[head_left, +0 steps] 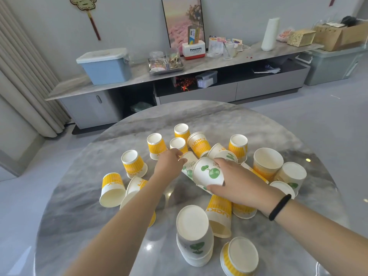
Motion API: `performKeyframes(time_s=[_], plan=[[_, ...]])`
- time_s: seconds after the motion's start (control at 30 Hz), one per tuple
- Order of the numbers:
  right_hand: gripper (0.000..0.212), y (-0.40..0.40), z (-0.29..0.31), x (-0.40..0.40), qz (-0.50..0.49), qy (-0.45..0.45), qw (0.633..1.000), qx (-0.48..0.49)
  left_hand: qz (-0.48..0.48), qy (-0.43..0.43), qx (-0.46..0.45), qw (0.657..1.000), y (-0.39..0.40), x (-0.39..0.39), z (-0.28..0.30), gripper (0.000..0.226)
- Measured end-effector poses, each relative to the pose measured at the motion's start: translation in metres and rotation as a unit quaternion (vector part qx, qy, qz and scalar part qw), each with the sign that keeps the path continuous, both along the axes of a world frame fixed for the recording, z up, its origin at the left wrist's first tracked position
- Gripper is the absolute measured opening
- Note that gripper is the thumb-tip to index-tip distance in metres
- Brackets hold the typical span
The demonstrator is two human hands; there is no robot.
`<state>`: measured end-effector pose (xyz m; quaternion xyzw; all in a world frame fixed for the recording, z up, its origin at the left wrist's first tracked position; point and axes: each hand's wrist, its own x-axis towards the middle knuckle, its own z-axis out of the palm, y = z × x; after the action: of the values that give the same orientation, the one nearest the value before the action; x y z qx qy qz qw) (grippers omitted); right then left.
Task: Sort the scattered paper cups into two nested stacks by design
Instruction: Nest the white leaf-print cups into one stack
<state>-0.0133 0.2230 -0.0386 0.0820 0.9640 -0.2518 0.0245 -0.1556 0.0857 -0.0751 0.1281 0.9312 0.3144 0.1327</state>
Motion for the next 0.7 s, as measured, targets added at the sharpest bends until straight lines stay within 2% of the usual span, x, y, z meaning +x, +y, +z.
performKeyframes(time_s=[0.13,0.23,0.4,0.57,0.7], plan=[[0.063,0.004,-0.001,-0.003,0.001,0.001,1.000,-0.009,-0.017,-0.021,-0.008,1.000,0.001,-0.002,-0.004,0.016],[0.068,0.005,0.002,-0.003,0.000,-0.002,1.000,0.000,-0.003,-0.064,0.040,0.997,-0.010,-0.003,0.010,0.019],[0.071,0.002,0.002,-0.001,-0.006,0.032,0.999,-0.022,0.003,-0.066,0.161,0.985,-0.033,-0.005,0.051,0.019],[0.077,0.007,0.012,-0.005,-0.005,0.077,0.989,-0.123,-0.078,-0.209,0.264,0.938,-0.023,0.017,0.064,0.031],[0.077,0.023,0.019,-0.003,-0.030,0.076,0.993,-0.085,-0.042,-0.307,0.351,0.883,0.001,0.028,0.057,0.028]])
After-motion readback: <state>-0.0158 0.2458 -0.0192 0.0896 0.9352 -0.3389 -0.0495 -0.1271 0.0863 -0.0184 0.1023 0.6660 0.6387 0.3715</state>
